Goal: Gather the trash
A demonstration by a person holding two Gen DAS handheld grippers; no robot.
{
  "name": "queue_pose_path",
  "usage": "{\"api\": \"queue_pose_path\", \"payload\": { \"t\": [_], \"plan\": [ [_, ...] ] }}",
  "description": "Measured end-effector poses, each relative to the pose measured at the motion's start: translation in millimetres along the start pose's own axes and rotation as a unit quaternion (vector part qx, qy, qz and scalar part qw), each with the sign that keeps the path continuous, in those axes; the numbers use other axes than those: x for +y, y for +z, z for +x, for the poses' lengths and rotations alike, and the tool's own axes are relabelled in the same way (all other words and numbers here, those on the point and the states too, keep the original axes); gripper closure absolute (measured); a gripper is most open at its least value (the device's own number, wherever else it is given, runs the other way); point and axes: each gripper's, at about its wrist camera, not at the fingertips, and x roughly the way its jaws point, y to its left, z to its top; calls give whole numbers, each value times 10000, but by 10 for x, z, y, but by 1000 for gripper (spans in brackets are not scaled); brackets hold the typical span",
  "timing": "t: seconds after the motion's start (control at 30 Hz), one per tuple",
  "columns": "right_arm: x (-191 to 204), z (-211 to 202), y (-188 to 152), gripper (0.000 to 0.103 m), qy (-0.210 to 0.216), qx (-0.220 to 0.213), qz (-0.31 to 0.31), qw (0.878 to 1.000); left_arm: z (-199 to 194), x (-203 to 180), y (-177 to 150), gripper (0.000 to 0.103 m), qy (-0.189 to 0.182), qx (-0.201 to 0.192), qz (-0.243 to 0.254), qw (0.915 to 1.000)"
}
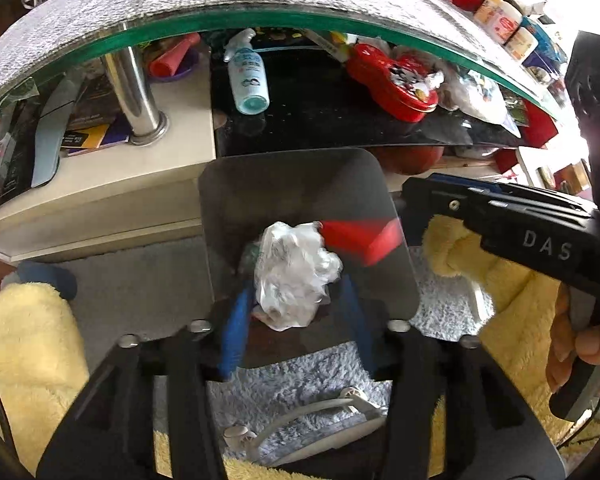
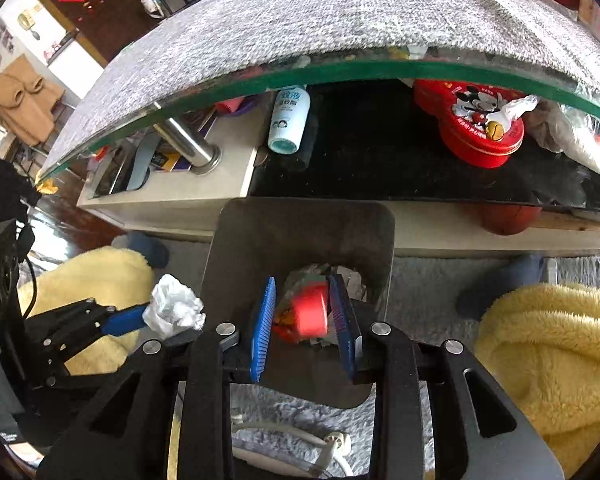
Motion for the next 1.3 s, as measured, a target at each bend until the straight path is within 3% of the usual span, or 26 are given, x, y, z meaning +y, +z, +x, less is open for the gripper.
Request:
{"api": "queue_pose_path", "payload": {
  "t": [0.07,0.13,0.33,0.6,0.67,0.77,0.97,1.13,1.3],
  "plan": [
    [-31,-15,32,48,-95,-56,37,9999,5,14,14,50,66,12,-6,10000],
    [-67,-40,46,41,-92,-102,84,9999,-5,29,34,34,139,1,-22,9999],
    [-111,-102,69,20,-170,-186,123,9996,-71,72,96,9,321,-90,-51,9994],
    [-155,-180,107,17,-175,-265,210,9993,-145,120,140,8,411,-143,-113,9990],
    [-165,-253,127,8,-197,-368,234,9989,-200,133,158,8,431,-199,-132,9988],
    [-186,-452,187,3,-279,-666,241,9971,-385,150,221,8,571,-439,-128,9973],
    [-215,-889,250,3,-446,-1192,291,9914,-831,121,330,8,762,-1074,-139,9912],
    [-87,-1339,240,3,-1056,-1931,85,9754,-1263,-20,373,8,839,-1667,-74,9824],
    [77,-1820,207,3,-1290,-2762,-42,9524,-1648,-169,353,8,917,-2199,37,9712]
  ]
}}
